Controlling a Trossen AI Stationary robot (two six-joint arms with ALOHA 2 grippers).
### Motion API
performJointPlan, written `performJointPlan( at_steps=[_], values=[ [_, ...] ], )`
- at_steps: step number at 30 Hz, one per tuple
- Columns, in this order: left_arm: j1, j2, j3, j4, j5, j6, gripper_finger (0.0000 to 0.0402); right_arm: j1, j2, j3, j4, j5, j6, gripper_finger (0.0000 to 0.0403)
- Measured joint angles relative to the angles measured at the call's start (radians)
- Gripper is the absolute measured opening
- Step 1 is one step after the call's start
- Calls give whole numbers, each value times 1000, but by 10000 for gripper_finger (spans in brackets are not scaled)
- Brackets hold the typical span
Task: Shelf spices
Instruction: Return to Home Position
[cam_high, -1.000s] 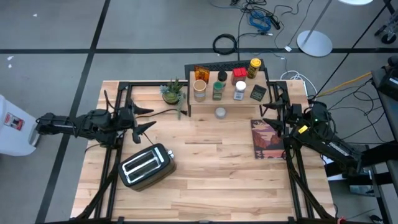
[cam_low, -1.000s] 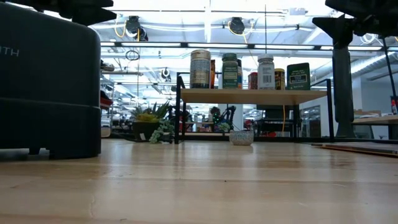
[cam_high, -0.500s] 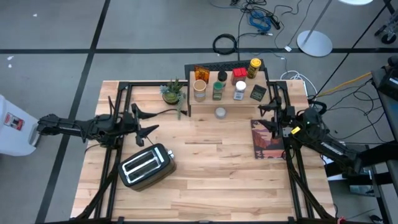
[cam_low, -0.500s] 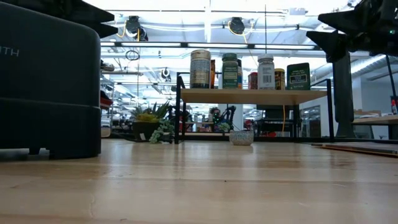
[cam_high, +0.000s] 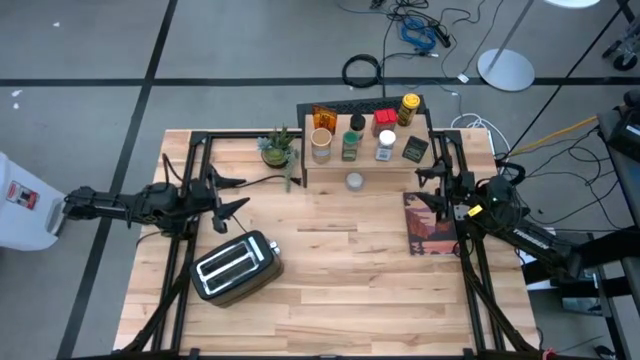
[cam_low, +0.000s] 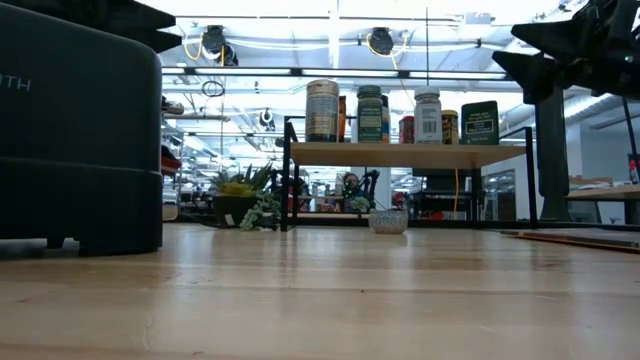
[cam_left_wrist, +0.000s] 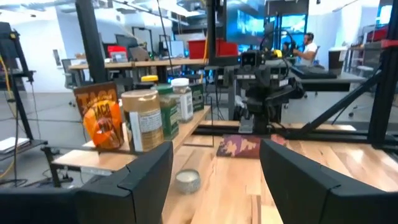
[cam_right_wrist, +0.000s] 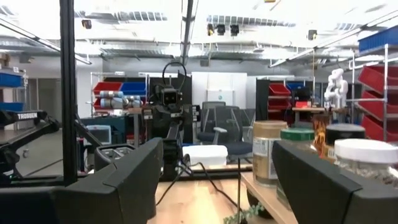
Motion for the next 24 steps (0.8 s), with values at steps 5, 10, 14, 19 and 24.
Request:
performJointPlan(
  at_steps=[5,10,14,19,24],
  values=[
    [0,-14,0,-65,-23,-8,249,0,0,0,-18,25,22,290],
    [0,-14,0,-48,-21,0,249,0,0,0,-64,25,32,290],
    [0,-14,0,-49,-21,27,249,0,0,9,-66,2,33,290],
    [0,-15,50,-120,-48,82,249,0,0,97,-114,-8,-22,290],
    [0,-82,77,-155,-97,130,249,0,0,197,-165,-33,-119,288]
  ],
)
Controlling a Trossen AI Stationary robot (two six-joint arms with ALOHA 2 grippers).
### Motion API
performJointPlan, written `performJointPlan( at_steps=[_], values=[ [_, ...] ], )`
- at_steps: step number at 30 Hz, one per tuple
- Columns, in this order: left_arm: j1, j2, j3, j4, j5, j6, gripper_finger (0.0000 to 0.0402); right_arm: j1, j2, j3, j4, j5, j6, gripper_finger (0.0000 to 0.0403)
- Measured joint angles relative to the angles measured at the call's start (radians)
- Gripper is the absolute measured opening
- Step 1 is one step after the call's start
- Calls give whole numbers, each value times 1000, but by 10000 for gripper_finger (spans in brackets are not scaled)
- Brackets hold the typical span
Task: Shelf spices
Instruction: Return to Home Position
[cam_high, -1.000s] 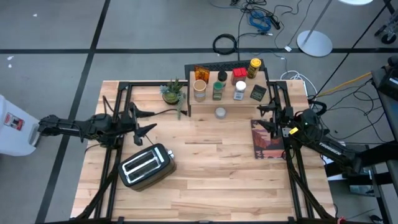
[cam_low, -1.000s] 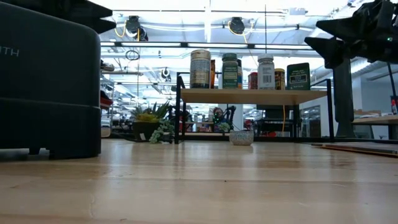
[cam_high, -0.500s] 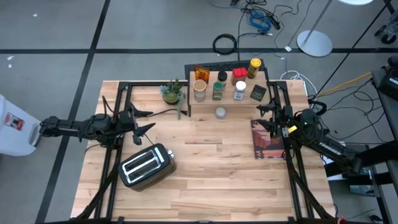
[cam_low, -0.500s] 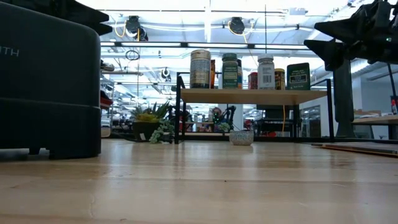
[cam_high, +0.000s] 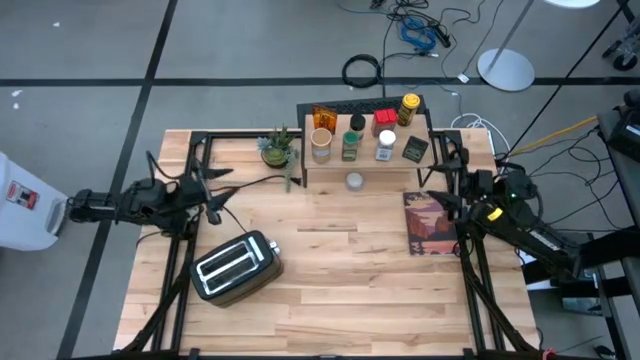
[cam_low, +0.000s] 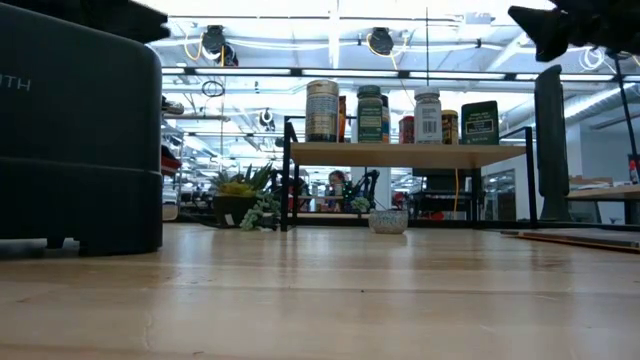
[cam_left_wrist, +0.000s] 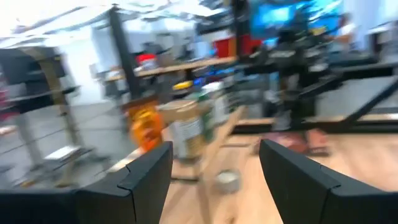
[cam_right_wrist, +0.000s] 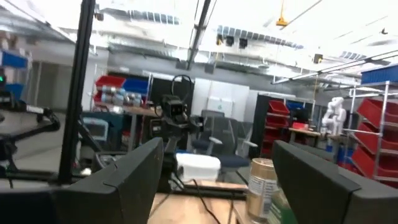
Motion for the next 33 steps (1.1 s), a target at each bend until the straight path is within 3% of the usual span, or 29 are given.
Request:
performJointPlan(
  at_steps=[3,7,20,33],
  values=[
    [0,-81,-2,-91,-88,-19,249,0,0,34,-72,0,-47,278],
    [0,-184,-2,-60,-37,-62,249,0,-14,39,-137,0,-71,260],
    [0,-184,-91,-71,-74,-85,249,0,-18,6,-188,4,-67,240],
    [0,-185,-90,-143,-31,-85,249,0,-18,-21,-235,8,-41,240]
  ],
)
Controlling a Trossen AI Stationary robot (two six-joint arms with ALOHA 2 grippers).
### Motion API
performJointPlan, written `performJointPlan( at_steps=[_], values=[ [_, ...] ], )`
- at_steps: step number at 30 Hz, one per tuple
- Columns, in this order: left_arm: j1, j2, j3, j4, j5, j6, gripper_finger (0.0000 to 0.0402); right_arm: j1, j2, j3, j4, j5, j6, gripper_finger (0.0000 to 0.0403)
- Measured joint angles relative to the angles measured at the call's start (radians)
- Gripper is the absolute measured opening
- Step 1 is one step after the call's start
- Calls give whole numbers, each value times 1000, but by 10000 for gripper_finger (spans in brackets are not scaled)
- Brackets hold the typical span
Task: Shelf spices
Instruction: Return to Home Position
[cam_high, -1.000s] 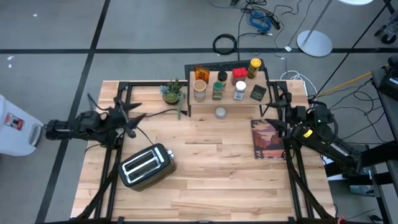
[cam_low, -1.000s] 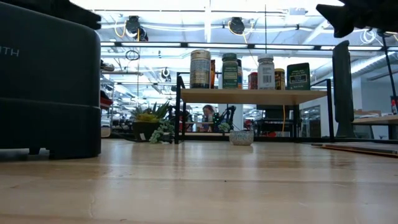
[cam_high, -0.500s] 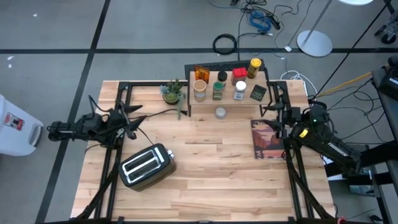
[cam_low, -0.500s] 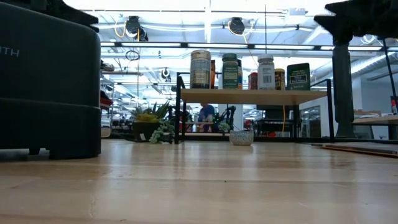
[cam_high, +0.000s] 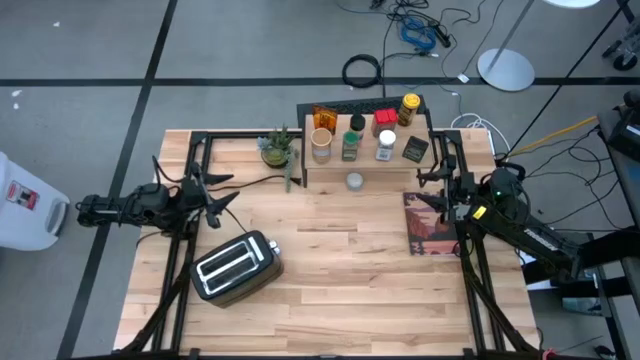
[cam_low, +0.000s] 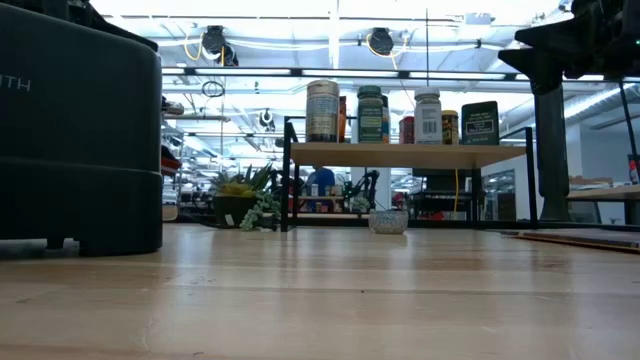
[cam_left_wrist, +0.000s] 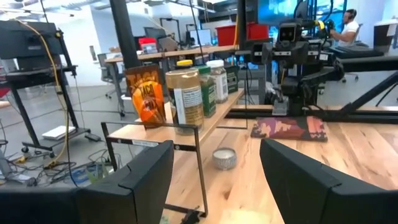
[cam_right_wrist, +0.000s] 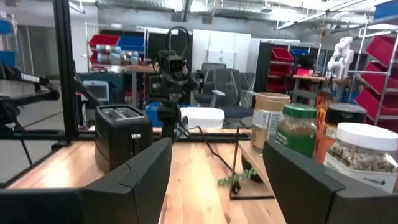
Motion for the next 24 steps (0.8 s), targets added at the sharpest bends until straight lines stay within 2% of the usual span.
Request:
performJointPlan(
  at_steps=[5,13,17,24],
  values=[
    [0,0,0,-21,3,-10,249,0,1,0,-2,2,-44,240],
    [0,0,0,-127,-45,-205,249,0,1,-82,14,20,-118,240],
    [0,0,0,-123,-78,-190,249,-1,2,-147,106,98,-158,240],
    [0,-1,0,-117,-124,-183,249,0,2,-155,183,100,-91,240]
  ],
)
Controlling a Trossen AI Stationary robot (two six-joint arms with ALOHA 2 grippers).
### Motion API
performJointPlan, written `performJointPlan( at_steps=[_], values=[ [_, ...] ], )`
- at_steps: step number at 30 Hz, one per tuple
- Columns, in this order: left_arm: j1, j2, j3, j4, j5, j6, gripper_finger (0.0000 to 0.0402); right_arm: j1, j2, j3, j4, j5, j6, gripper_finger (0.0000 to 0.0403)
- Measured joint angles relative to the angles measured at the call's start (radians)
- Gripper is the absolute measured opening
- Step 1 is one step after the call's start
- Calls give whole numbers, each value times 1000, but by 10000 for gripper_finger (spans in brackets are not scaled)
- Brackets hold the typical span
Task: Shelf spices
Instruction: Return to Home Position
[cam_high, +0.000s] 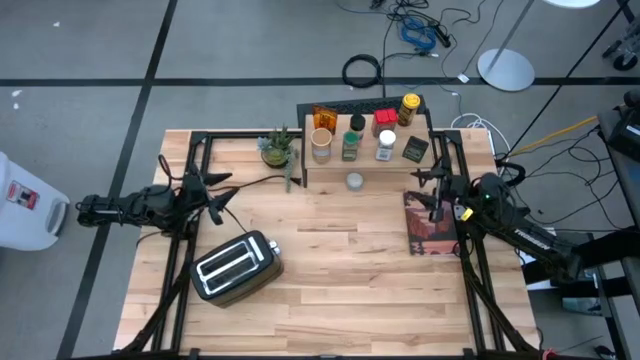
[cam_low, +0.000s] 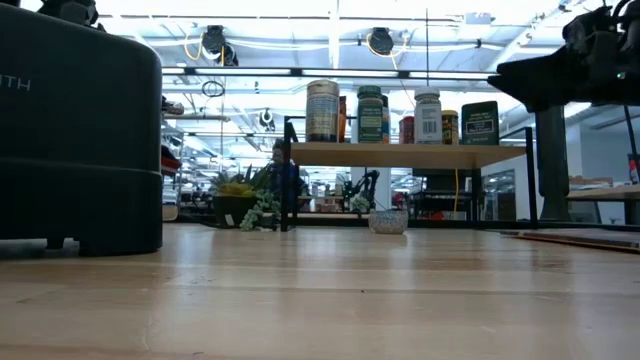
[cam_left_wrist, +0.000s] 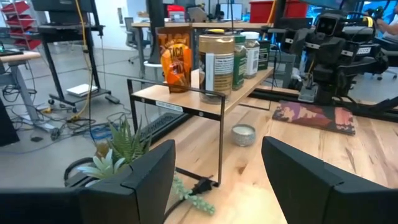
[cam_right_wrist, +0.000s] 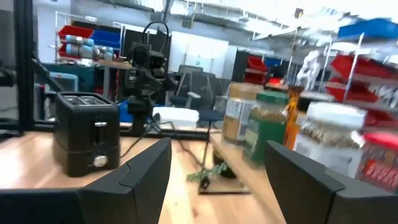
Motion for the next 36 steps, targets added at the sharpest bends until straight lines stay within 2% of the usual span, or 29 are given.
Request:
performJointPlan(
  at_steps=[6,17,36],
  values=[
    [0,0,0,-2,0,0,249,1,0,-23,-69,-111,106,240],
    [0,0,0,-2,0,1,249,0,1,-22,-64,-47,134,240],
    [0,0,0,-2,0,1,249,0,1,-21,-71,-46,127,240]
  ],
)
